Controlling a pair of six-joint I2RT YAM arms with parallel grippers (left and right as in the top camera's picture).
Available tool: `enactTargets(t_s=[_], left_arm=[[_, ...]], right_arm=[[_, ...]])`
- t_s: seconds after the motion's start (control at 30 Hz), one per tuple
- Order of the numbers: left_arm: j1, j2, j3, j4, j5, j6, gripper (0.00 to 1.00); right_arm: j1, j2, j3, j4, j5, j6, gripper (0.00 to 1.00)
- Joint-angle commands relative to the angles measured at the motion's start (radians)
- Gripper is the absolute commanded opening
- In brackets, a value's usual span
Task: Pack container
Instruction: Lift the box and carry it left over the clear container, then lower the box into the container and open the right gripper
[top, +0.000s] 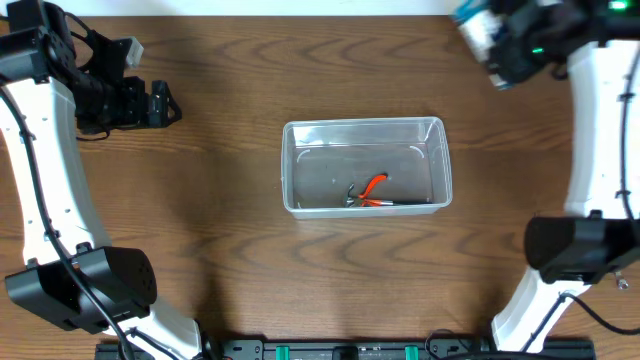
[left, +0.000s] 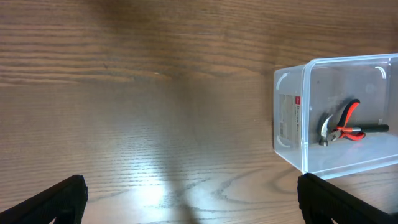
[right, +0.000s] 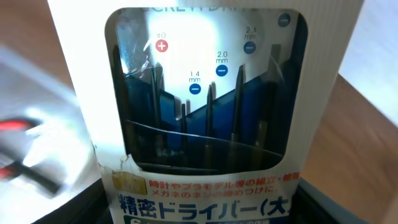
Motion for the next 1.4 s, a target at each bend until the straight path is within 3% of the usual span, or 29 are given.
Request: enactTargets(t_s=[0.0,0.33,0.43,1.17,1.37], left_arm=[[0.003,-0.003,-0.004,-0.002,-0.008,-0.009,0.98],[0.003,-0.003,-0.004,-0.003,-0.008,-0.009,0.98],[0.003,-0.003,-0.004,-0.003,-0.008,-0.009,0.98],[0.003,-0.003,-0.004,0.001,-0.008,-0.009,0.98],[0.003,-0.003,-0.004,0.003,-0.008,-0.009,0.98]], right_arm=[[0.110,-0.021,0.015,-0.054,-0.018,-0.080,0.66],[0.384,-0.021,-0.003,-0.201,-0.052,-0.249,0.66],[0.421,-0.015,-0.024,-0.204,-0.052,-0.249,0.72],[0.439,-0.004,-0.482,-0.039,-0.109,-0.293,0.73],[0.439,-0.002,-0.575,0.009,-0.117,-0.293,0.78]])
